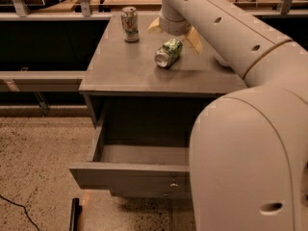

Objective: Place green can into top drawer

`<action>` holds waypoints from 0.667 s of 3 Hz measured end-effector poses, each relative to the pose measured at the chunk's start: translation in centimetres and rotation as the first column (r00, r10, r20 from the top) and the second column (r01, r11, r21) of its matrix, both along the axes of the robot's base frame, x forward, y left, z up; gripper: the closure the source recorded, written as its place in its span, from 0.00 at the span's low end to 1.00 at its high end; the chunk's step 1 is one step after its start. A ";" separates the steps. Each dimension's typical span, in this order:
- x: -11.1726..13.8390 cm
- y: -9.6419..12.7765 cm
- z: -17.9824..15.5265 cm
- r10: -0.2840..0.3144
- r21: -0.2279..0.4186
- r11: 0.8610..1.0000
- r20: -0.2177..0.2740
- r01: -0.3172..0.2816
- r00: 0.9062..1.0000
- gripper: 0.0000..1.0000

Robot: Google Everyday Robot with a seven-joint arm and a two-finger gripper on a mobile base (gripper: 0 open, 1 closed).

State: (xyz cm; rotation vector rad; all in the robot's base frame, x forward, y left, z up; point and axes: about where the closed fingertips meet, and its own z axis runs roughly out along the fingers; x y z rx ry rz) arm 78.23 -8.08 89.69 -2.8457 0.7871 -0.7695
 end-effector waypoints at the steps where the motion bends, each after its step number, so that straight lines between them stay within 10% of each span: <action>1: 2.4 -0.4 -2.4 0.006 0.024 1.000 -0.046 -0.005 0.999 0.02; 2: 3.2 -0.5 -3.9 0.024 0.038 0.999 -0.081 -0.021 0.996 0.23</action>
Offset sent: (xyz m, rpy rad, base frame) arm 0.0533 -0.0096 -0.0425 0.0553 0.1227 0.0418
